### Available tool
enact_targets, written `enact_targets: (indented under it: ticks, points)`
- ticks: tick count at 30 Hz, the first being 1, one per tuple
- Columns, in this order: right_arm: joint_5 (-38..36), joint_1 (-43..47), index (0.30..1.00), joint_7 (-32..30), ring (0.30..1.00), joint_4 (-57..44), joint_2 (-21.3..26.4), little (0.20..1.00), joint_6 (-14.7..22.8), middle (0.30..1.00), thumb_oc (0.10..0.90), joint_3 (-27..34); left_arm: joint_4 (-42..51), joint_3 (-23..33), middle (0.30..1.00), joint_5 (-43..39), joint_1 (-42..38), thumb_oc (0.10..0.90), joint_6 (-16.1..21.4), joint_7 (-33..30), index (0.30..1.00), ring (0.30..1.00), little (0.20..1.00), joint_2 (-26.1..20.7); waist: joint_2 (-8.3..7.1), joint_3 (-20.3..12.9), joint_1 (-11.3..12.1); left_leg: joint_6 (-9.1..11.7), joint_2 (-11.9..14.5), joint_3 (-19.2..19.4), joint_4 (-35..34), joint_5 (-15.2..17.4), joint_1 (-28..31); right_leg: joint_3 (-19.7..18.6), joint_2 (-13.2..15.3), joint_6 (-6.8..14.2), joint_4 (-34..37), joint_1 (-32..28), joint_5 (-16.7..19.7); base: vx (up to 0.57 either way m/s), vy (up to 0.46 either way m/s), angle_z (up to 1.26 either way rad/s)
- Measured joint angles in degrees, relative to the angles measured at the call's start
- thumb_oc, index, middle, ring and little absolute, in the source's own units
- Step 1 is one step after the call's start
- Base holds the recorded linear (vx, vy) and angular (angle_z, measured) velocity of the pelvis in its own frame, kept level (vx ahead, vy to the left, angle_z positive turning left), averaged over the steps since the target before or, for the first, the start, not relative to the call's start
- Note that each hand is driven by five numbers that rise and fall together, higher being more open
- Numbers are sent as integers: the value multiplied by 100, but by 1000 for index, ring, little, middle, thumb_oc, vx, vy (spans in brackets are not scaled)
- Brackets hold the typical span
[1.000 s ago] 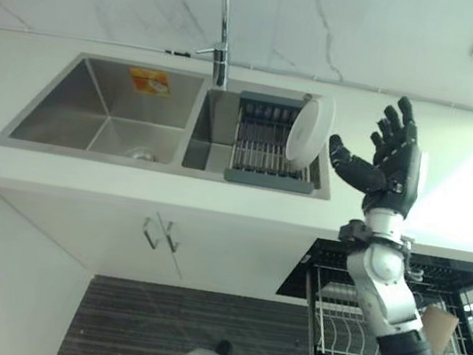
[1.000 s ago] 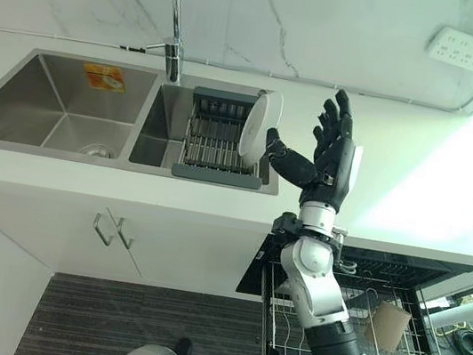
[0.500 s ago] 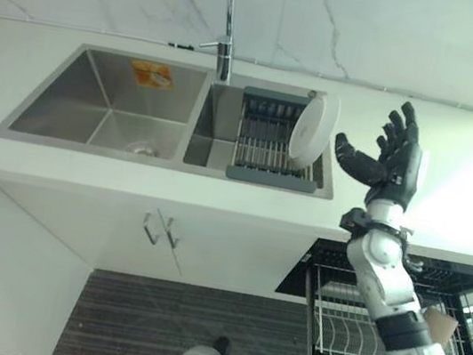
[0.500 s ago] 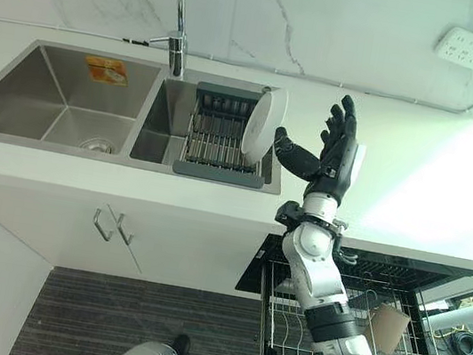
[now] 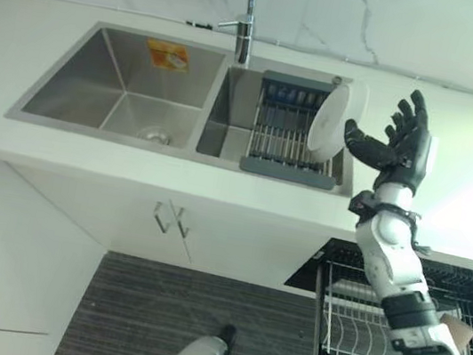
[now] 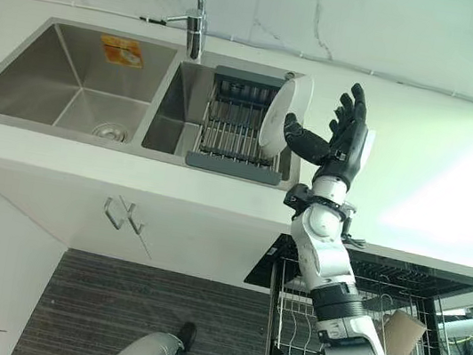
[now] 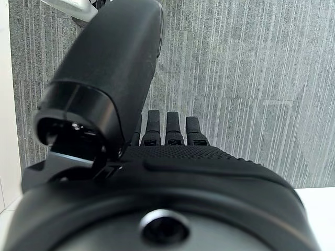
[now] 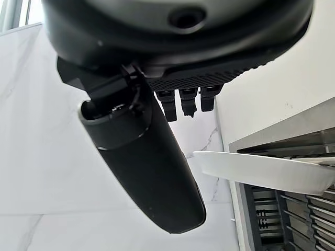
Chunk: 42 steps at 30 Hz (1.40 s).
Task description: Place the dishes in the dishwasher.
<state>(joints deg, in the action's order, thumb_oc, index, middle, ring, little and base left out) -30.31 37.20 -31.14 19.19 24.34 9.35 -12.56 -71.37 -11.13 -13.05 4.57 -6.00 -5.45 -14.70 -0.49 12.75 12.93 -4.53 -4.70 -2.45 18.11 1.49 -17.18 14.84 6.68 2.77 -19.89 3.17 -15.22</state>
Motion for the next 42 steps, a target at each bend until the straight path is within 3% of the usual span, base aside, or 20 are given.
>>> enact_targets:
  ticks: [2, 12, 19, 22, 40, 41, 42]
  points:
    - [-118, 234, 900, 51, 900, 188, 94, 900, -3, 900, 800, 22, 2, -47, 900, 42, -34, 800, 39, -2, 900, 900, 900, -4, 26, 171, 12, 23, -1, -27, 8, -19, -1, 22, -8, -2, -5, -10, 0, -32, -5, 6]
    - [-198, 340, 900, 89, 900, 204, 115, 900, -114, 900, 800, 34, 395, -447, 900, 329, -184, 800, 641, -25, 900, 900, 900, -108, 4, 195, 8, 17, -29, -47, 5, -17, -34, 34, 5, 0, 4, 6, 0, -11, -1, 0]
    - [-372, 582, 900, 175, 900, 649, 119, 900, -115, 900, 800, 37, 435, -590, 900, 446, -319, 800, 641, -22, 900, 900, 900, -131, -15, 263, 38, 13, -37, -54, 9, -19, -80, 45, 7, 2, 19, 39, 1, -29, 11, 1]
    - [-416, 872, 900, 210, 900, 865, 155, 900, -114, 900, 800, 59, 453, -672, 900, 443, -389, 800, 630, -24, 900, 900, 900, -164, 75, 446, 72, 18, -35, -79, 55, -22, -98, 75, 6, 1, -5, 42, 0, -36, 2, 4]
    - [-702, 1479, 900, 327, 900, 1564, 232, 900, -259, 900, 800, 32, 622, -709, 900, 398, -447, 800, 761, 122, 900, 900, 900, -256, 89, 593, 159, 37, -51, -147, 61, -38, -263, 165, 4, 1, -11, 146, -1, -22, 6, 2]
    - [-706, 1479, 596, 327, 596, 1576, 232, 596, -314, 596, 598, 32, 618, -709, 900, 396, -447, 800, 758, 122, 900, 900, 900, -256, 90, 593, 159, 31, -56, -146, 61, -41, -264, 165, 8, 1, -10, 148, -1, 0, 0, 0]
    - [-707, 1480, 498, 327, 498, 1578, 233, 498, -319, 498, 532, 32, 618, -709, 900, 396, -447, 800, 757, 122, 900, 900, 900, -256, 90, 593, 160, 30, -57, -146, 62, -42, -263, 165, 8, 1, -10, 148, -1, 0, 0, 0]
